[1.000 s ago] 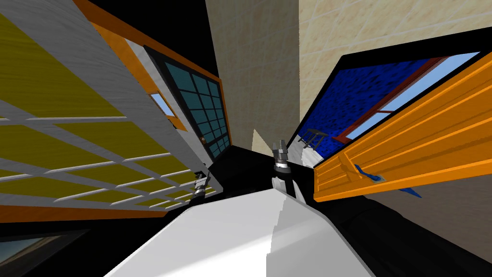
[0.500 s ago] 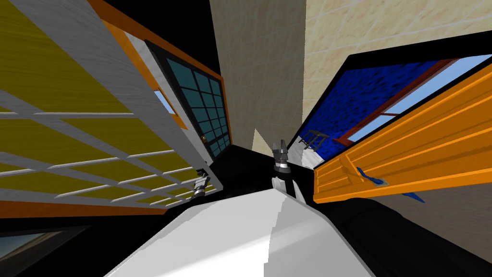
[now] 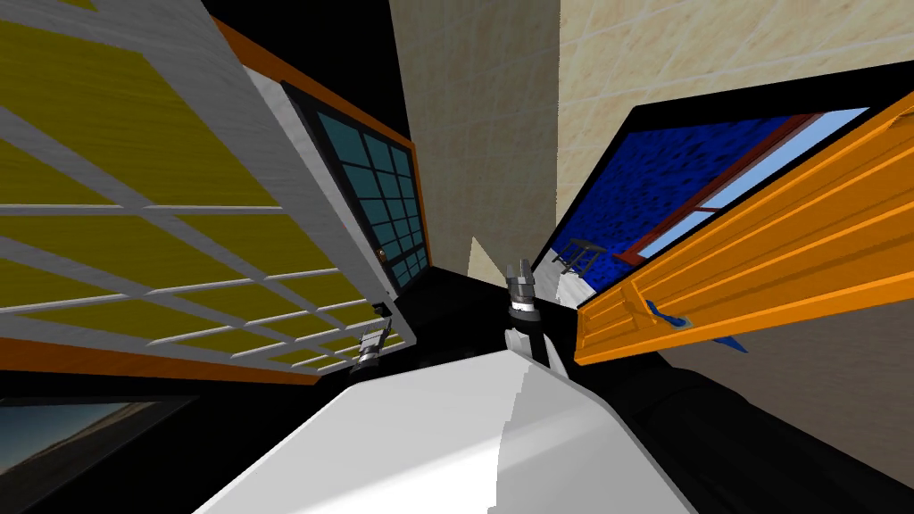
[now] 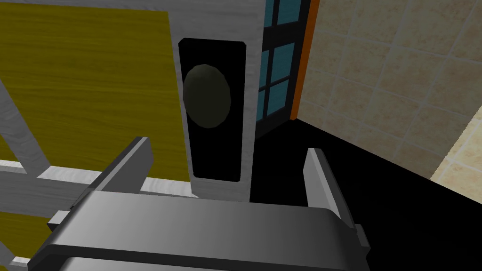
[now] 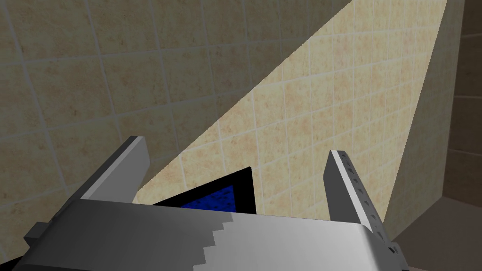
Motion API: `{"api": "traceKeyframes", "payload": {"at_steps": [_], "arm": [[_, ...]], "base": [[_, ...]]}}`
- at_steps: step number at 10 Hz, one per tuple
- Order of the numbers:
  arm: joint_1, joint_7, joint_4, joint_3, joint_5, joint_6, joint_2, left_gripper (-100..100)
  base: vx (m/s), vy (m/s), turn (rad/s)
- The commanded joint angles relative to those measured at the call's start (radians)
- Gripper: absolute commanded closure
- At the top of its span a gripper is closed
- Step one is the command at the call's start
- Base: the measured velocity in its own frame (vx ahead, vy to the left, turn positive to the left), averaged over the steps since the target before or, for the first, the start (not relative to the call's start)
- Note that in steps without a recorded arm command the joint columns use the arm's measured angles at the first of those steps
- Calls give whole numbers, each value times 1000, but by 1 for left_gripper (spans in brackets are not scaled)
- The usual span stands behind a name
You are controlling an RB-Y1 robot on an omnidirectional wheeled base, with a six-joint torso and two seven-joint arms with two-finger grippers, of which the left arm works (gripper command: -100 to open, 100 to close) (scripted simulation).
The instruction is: Pull the door open
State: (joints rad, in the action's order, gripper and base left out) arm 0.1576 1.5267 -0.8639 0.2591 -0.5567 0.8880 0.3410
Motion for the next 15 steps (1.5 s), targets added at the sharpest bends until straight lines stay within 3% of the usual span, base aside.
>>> {"api": "traceKeyframes", "payload": {"at_steps": [1, 3, 5, 9, 11, 15], "arm": [[8, 14, -7, 14, 8, 7, 17, -100], [16, 25, -16, 27, 16, 12, 33, -100], [13, 18, -9, 8, 5, 9, 27, -100], [1, -3, 36, -75, -39, 16, 14, -100], [-1, -7, 44, -90, -47, 17, 12, -100], [-15, -31, 97, -189, -101, 24, -3, -100]], "base": [[-184, 71, -15], [-182, 62, -16], [-51, 18, -102], [0, 44, -336], [-11, 46, -167], [-14, 41, -262]]}}
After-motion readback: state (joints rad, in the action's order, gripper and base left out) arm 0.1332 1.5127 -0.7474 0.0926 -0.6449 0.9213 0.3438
